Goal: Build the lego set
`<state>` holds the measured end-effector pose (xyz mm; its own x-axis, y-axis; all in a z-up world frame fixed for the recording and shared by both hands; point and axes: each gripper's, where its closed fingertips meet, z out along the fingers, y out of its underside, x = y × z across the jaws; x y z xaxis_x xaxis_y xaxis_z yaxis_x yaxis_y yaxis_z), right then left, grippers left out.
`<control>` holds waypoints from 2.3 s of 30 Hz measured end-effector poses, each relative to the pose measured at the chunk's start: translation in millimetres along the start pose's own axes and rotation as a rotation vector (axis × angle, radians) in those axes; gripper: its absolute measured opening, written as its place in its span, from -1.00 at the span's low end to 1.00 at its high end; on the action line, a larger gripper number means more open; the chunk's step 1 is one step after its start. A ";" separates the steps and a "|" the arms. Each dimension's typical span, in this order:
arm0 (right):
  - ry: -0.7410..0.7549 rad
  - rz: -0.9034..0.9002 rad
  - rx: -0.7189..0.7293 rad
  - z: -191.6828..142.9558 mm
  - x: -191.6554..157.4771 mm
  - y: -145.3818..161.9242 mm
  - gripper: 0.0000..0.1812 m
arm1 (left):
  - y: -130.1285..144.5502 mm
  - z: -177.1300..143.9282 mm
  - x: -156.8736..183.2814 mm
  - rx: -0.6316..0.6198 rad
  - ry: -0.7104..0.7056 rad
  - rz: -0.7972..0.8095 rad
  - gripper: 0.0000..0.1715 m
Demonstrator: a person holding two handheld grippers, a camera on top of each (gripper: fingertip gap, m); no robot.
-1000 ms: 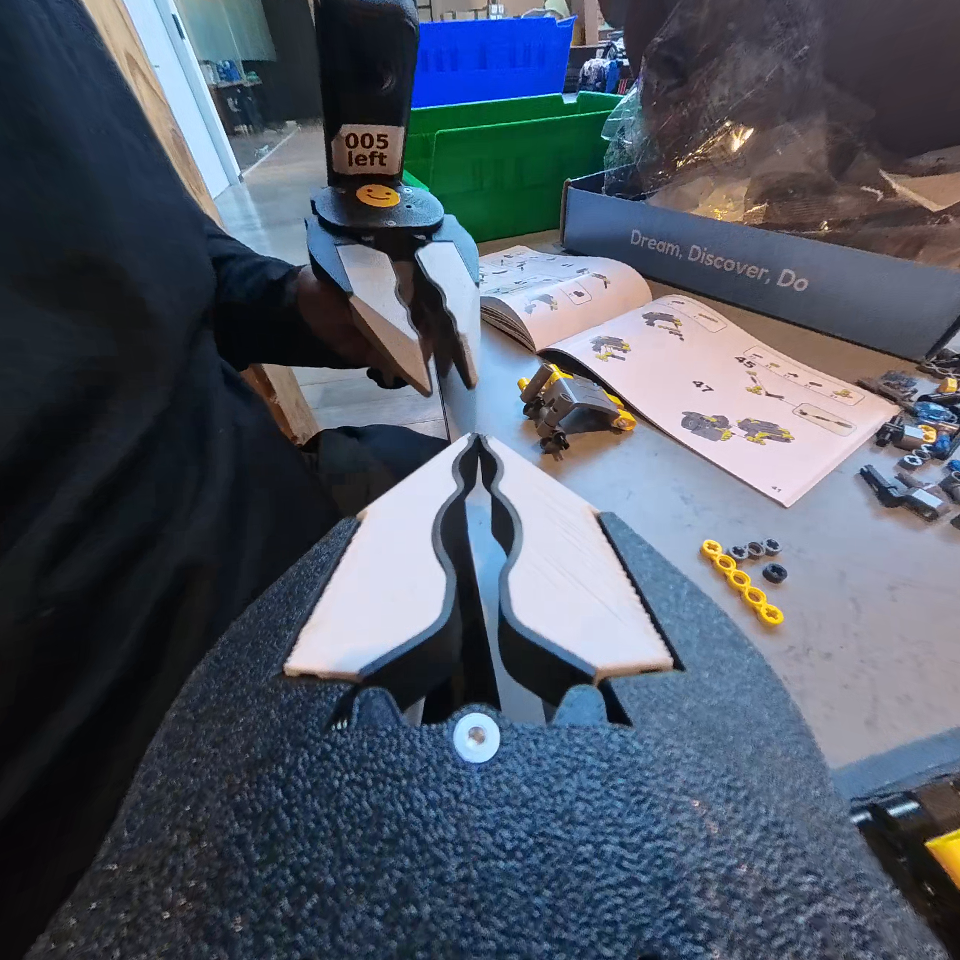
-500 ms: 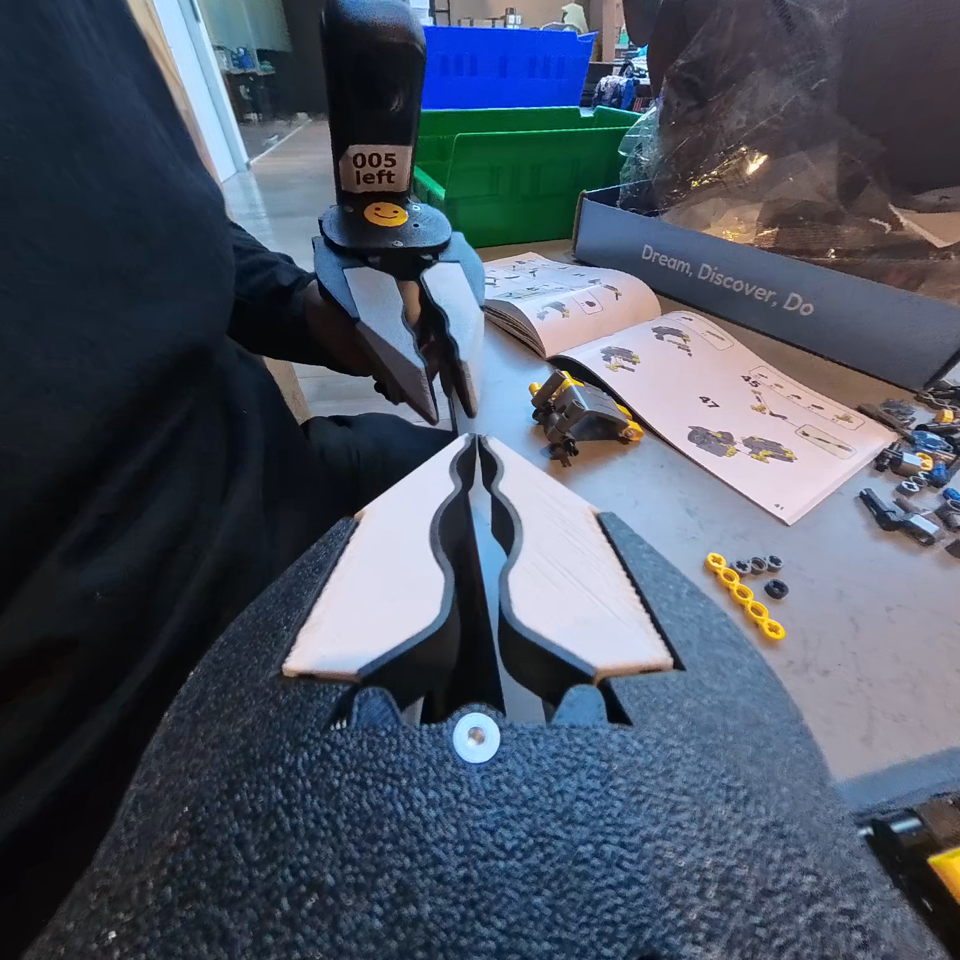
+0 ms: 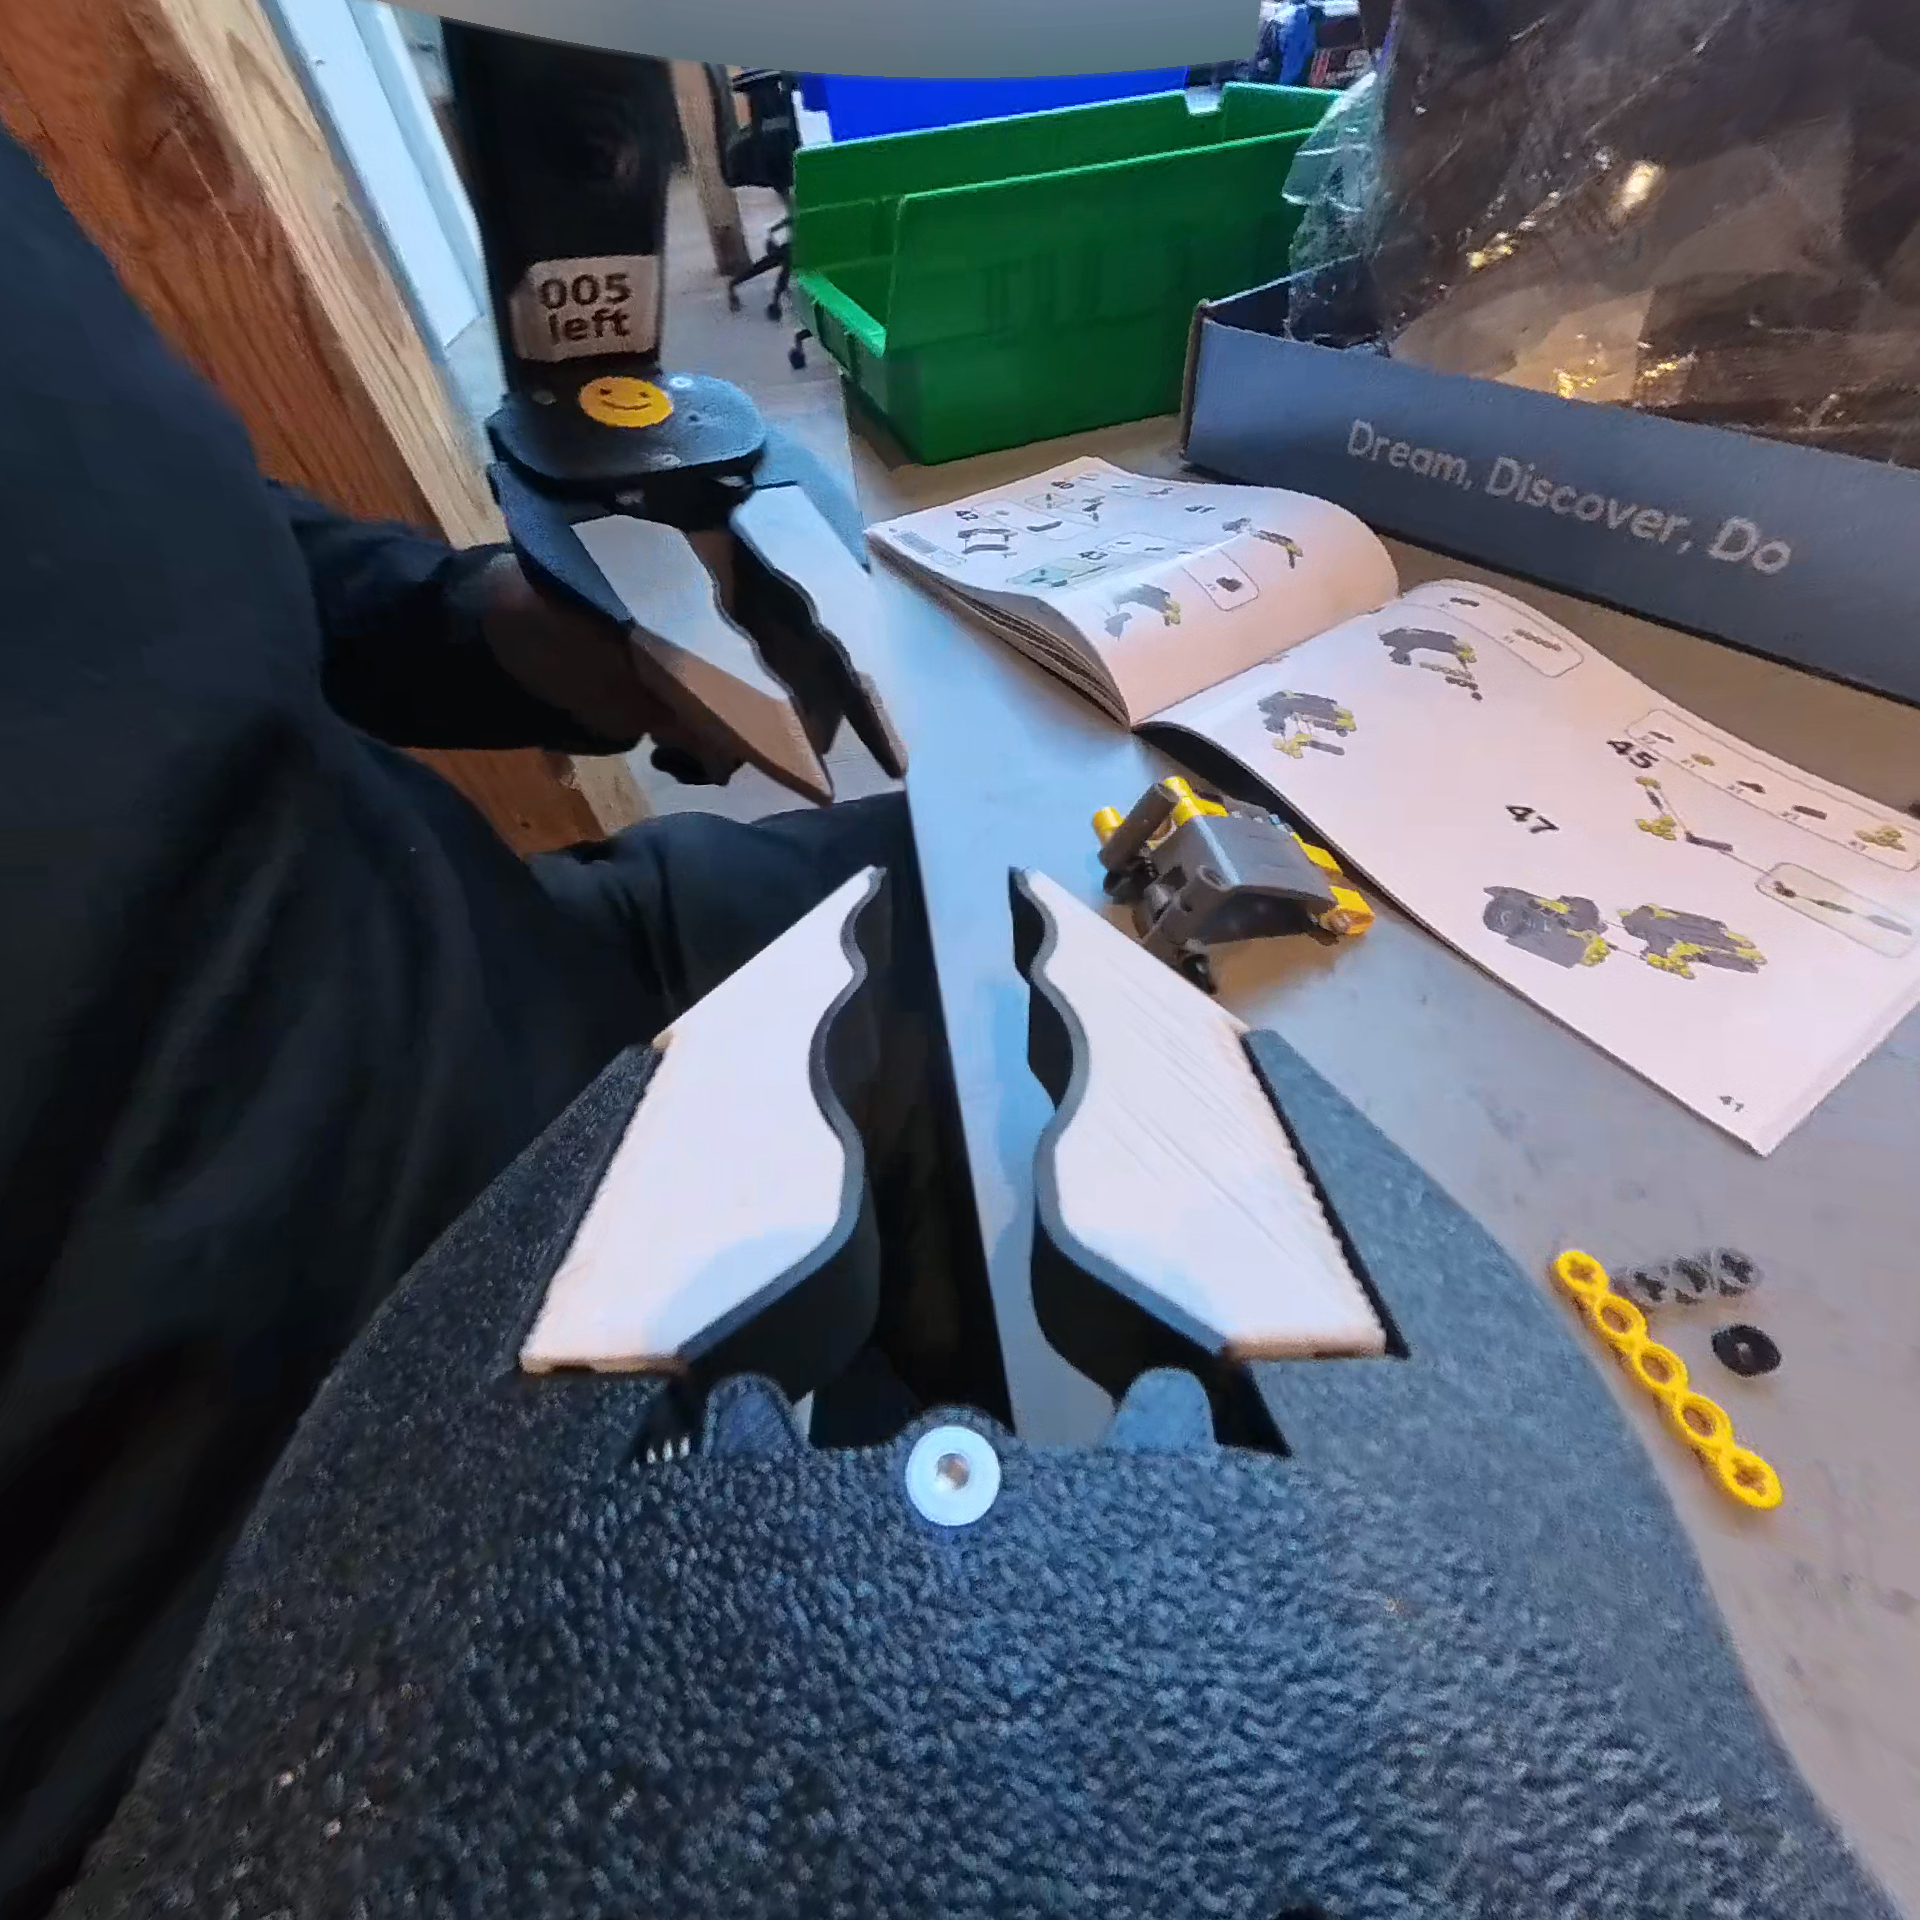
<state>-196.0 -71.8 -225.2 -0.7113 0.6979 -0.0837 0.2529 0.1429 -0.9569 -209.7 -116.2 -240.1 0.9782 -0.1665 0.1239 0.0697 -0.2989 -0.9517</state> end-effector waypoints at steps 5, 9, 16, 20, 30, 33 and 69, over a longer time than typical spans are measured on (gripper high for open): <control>0.031 0.053 0.060 1.0 9.0 -17.0 -0.68 | -9.2 -14.4 -10.8 0.078 -0.027 -0.109 -0.81; 0.099 0.222 0.022 6.3 32.3 -11.3 -0.54 | -13.8 -14.3 -25.8 0.084 -0.082 -0.116 -0.77; 0.221 0.255 -0.117 7.5 49.1 12.9 -0.59 | -19.6 4.7 -41.7 -0.011 -0.072 -0.015 -0.73; 0.155 0.336 -0.108 7.8 47.8 13.7 -0.71 | -14.0 21.0 -51.0 -0.088 -0.078 -0.033 -0.74; 0.034 0.408 -0.067 7.7 39.9 8.0 -0.88 | -17.7 27.2 -54.6 -0.088 -0.099 -0.069 -0.72; 0.021 0.404 -0.059 7.6 38.3 6.6 -0.90 | -18.4 28.6 -50.4 -0.070 -0.082 -0.053 -0.74; 0.115 0.376 -0.134 10.8 45.8 16.9 -0.62 | -12.5 41.5 -53.2 -0.079 -0.107 -0.178 -0.61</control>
<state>-231.4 -45.0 -248.2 -0.4771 0.7916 -0.3817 0.5699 -0.0519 -0.8201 -254.5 -64.6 -246.4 0.9673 -0.0050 0.2537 0.2319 -0.3884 -0.8918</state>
